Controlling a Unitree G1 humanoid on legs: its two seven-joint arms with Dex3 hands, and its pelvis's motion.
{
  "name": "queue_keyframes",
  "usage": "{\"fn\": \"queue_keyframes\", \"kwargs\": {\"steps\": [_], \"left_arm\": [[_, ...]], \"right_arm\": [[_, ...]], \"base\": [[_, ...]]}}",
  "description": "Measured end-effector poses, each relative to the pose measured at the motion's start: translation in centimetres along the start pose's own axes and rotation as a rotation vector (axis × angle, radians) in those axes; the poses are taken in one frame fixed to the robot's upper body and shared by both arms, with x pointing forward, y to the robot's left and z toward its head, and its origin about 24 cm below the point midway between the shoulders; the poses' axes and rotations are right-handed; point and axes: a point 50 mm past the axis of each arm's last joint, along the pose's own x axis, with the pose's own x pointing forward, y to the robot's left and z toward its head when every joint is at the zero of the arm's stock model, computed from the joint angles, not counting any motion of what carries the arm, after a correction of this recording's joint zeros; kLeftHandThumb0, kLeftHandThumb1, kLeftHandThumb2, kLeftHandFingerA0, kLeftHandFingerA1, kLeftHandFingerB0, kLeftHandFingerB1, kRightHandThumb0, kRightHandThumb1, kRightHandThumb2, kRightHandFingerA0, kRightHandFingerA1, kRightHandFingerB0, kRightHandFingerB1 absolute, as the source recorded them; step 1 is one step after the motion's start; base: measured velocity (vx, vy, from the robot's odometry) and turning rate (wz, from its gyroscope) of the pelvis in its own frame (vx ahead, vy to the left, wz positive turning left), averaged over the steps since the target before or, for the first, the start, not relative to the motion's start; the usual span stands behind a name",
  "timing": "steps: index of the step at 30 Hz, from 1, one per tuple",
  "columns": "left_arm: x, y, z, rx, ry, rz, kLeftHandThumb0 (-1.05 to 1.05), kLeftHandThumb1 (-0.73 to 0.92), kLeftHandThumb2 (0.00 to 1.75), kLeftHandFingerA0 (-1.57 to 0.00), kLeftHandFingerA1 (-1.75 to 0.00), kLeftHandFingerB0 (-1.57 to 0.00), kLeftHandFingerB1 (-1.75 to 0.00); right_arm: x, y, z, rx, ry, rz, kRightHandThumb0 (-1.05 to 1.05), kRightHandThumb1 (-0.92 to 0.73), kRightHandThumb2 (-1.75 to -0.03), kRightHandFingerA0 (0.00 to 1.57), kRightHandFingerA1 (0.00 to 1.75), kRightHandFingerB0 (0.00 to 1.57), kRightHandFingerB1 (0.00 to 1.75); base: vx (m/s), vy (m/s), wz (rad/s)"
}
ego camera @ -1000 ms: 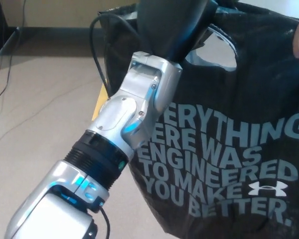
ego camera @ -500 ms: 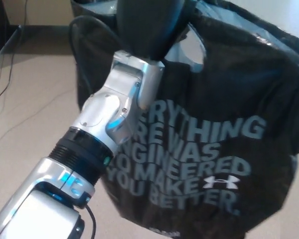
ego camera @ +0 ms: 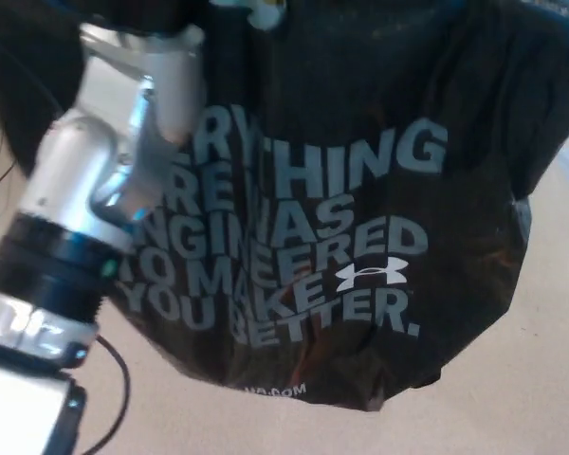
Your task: A person is holding a plastic bag and the robot extends its left hand to grab the bag by hooking its thumb into the holes at the top and brings its hand down by its side. Then it extends its arm again to hand the plastic bag back to the person.
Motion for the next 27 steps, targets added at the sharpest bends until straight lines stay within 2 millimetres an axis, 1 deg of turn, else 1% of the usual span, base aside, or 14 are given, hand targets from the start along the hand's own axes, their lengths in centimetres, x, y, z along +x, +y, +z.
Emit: {"fn": "queue_keyframes", "kwargs": {"steps": [2,5,7,8,9,12,13,16,19,20,21,22,25,27], "left_arm": [[0.0,1.6,-0.4,0.011,-0.024,0.042,-0.04,0.52,1.14,-1.09,-1.58,-0.82,-1.21],[-0.3,3.4,-0.8,0.015,-0.040,0.078,-0.06,0.55,1.09,-1.15,-1.39,-0.86,-1.11],[-0.9,5.0,-1.2,0.013,-0.042,0.096,-0.06,0.55,1.06,-1.15,-1.36,-0.87,-1.13],[-1.2,5.5,-1.4,0.013,-0.043,0.099,-0.07,0.60,0.95,-1.11,-1.50,-0.82,-1.19],[-1.3,6.1,-1.6,0.012,-0.045,0.105,-0.07,0.60,0.95,-1.11,-1.50,-0.82,-1.19],[-2.3,8.5,-2.3,0.040,-0.072,0.107,-0.07,0.54,1.07,-1.06,-1.56,-0.74,-1.23],[-2.7,9.1,-2.4,0.046,-0.078,0.101,-0.16,0.72,0.80,-1.10,-1.42,-0.84,-1.14],[-4.7,10.7,-2.2,0.031,-0.065,0.055,-0.11,0.66,0.86,-1.07,-1.51,-0.83,-1.18],[-6.5,12.0,-2.0,0.020,-0.058,0.005,-0.11,0.57,1.06,-1.09,-1.44,-0.86,-1.24],[-7.1,12.5,-1.9,0.013,-0.056,-0.015,-0.21,0.63,0.87,-1.00,-1.53,-0.85,-1.15],[-7.7,13.0,-1.7,0.004,-0.049,-0.036,-0.21,0.63,0.87,-1.00,-1.53,-0.85,-1.15],[-8.2,13.4,-1.6,-0.002,-0.044,-0.052,-0.31,0.68,0.67,-0.96,-1.56,-0.94,-1.02],[-9.7,14.3,-1.2,-0.055,-0.006,-0.104,-0.42,0.68,0.63,-1.11,-1.48,-0.97,-1.00],[-10.4,14.6,-0.9,-0.089,0.024,-0.136,-0.37,0.69,0.62,-1.14,-1.44,-0.95,-0.95]], "right_arm": [[0.0,0.0,0.0,-0.001,0.000,0.001,-0.54,-0.70,-0.61,0.56,0.45,0.44,0.35],[0.0,0.1,0.0,-0.001,-0.002,0.002,-0.55,-0.70,-0.62,0.55,0.44,0.44,0.34],[0.1,0.0,0.1,0.000,0.000,0.002,-0.54,-0.70,-0.62,0.55,0.44,0.44,0.34],[0.1,0.0,0.0,-0.001,0.002,0.002,-0.54,-0.70,-0.61,0.55,0.45,0.45,0.35],[0.1,0.1,0.0,-0.001,0.003,0.003,-0.54,-0.70,-0.61,0.55,0.45,0.45,0.35],[0.2,0.1,0.1,0.000,0.001,0.005,-0.53,-0.70,-0.62,0.56,0.46,0.45,0.35],[0.2,0.1,0.1,0.001,0.001,0.006,-0.54,-0.70,-0.61,0.56,0.46,0.44,0.35],[0.2,0.1,0.1,0.001,0.002,0.008,-0.53,-0.70,-0.62,0.56,0.46,0.44,0.35],[0.2,0.1,0.1,0.001,0.003,0.010,-0.53,-0.71,-0.62,0.55,0.46,0.44,0.35],[0.2,0.1,0.1,0.001,0.003,0.011,-0.54,-0.71,-0.62,0.56,0.46,0.44,0.35],[0.2,0.1,0.1,0.001,0.004,0.011,-0.54,-0.71,-0.62,0.56,0.46,0.44,0.35],[0.2,0.1,0.1,0.001,0.004,0.011,-0.54,-0.71,-0.62,0.56,0.46,0.44,0.35],[0.2,0.2,0.1,0.000,0.005,0.012,-0.54,-0.71,-0.61,0.55,0.46,0.43,0.35],[0.2,0.2,0.1,-0.001,0.005,0.013,-0.55,-0.70,-0.62,0.56,0.46,0.43,0.35]], "base": [[0.00,0.000,0.00],[0.00,0.000,0.00],[0.00,0.000,0.00],[0.00,0.000,0.00],[0.00,0.000,0.00],[0.00,0.000,0.00],[0.00,0.000,0.00],[0.00,0.000,0.00],[0.00,0.000,0.00],[0.00,0.000,0.00],[0.00,0.000,0.00],[0.00,0.000,0.00],[0.00,0.000,0.00],[0.00,0.000,0.00]]}}
